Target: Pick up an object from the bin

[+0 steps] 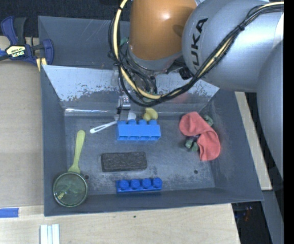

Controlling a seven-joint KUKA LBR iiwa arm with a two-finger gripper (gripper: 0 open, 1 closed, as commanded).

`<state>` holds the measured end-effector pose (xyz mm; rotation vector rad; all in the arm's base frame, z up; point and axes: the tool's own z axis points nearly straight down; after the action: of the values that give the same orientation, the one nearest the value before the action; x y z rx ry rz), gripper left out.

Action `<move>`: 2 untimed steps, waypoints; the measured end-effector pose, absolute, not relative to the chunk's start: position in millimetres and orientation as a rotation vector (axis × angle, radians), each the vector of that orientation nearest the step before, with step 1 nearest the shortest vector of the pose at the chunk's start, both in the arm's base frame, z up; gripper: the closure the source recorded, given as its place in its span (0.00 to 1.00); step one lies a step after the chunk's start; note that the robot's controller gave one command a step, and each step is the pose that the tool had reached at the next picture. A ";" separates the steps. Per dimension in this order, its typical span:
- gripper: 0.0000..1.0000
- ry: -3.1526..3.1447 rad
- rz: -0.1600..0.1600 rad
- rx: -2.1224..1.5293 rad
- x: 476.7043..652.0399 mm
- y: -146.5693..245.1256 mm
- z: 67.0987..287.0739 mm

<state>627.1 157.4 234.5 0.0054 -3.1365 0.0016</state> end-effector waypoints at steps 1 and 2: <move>0.00 -3.145 -0.001 0.001 628.5 156.5 240.0; 0.00 -3.148 -0.002 0.029 628.2 114.3 163.4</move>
Offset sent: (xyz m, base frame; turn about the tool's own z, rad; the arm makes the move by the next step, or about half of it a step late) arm -0.0005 -0.0517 -0.0883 -0.0169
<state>628.2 114.3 163.4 0.0294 -3.1482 -0.0019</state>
